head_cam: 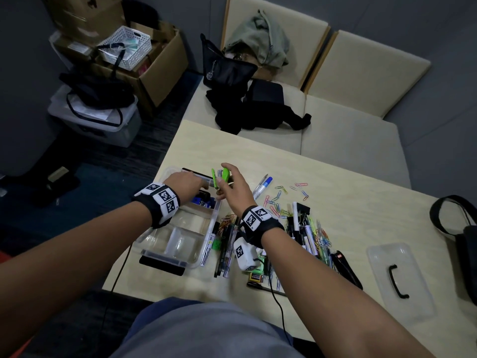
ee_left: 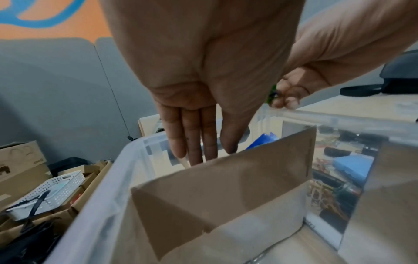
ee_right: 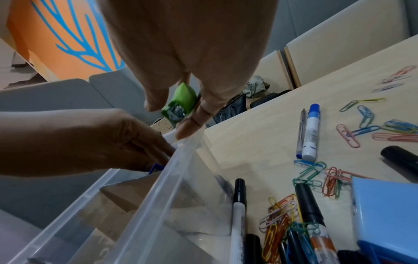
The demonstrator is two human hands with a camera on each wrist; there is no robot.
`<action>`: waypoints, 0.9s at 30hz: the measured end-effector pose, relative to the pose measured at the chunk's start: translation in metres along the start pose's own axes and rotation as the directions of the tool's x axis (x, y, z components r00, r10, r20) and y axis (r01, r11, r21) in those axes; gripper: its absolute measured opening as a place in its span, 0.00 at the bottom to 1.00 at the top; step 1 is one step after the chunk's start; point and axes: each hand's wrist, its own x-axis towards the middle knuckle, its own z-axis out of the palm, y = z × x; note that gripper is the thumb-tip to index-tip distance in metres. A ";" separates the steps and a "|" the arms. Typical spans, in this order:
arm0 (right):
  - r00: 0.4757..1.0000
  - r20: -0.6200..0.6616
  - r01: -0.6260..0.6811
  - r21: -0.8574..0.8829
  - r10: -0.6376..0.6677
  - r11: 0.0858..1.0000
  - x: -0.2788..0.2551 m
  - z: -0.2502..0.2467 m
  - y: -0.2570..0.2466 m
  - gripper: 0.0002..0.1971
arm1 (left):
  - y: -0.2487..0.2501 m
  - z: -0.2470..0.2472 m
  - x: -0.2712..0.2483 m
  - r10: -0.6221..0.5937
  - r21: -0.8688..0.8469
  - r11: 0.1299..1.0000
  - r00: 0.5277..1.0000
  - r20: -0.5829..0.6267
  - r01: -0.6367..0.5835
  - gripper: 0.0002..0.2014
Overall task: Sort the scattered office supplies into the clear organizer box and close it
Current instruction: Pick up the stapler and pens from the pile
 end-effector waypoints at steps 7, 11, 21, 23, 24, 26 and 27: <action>0.995 0.062 0.095 -0.199 -0.084 0.975 -0.001 -0.015 -0.013 0.13 | -0.007 0.010 0.009 -0.109 0.036 0.994 0.993 0.046 0.107 0.11; 0.977 0.178 0.182 -0.403 -0.118 0.897 0.000 -0.013 -0.020 0.12 | -0.009 0.012 0.013 -0.155 0.022 0.988 0.986 0.066 0.154 0.11; 0.962 0.230 0.261 -0.621 -0.146 0.739 -0.007 -0.002 -0.028 0.15 | -0.001 0.010 0.008 -0.180 -0.007 0.984 0.984 0.016 0.180 0.08; 0.962 0.237 0.260 -0.622 -0.139 0.738 -0.008 -0.002 -0.026 0.15 | -0.002 0.007 0.005 -0.204 -0.042 0.978 0.979 -0.031 0.202 0.08; 0.962 0.238 0.258 -0.623 -0.134 0.739 -0.009 -0.002 -0.025 0.16 | -0.002 0.005 0.003 -0.218 -0.063 0.975 0.974 -0.063 0.214 0.08; 0.963 0.234 0.253 -0.627 -0.132 0.737 -0.010 -0.001 -0.024 0.16 | -0.002 0.003 0.001 -0.247 -0.125 0.965 0.959 -0.140 0.231 0.08; 0.964 0.228 0.252 -0.632 -0.135 0.733 -0.010 0.000 -0.023 0.17 | -0.002 0.003 0.000 -0.256 -0.156 0.961 0.949 -0.185 0.229 0.08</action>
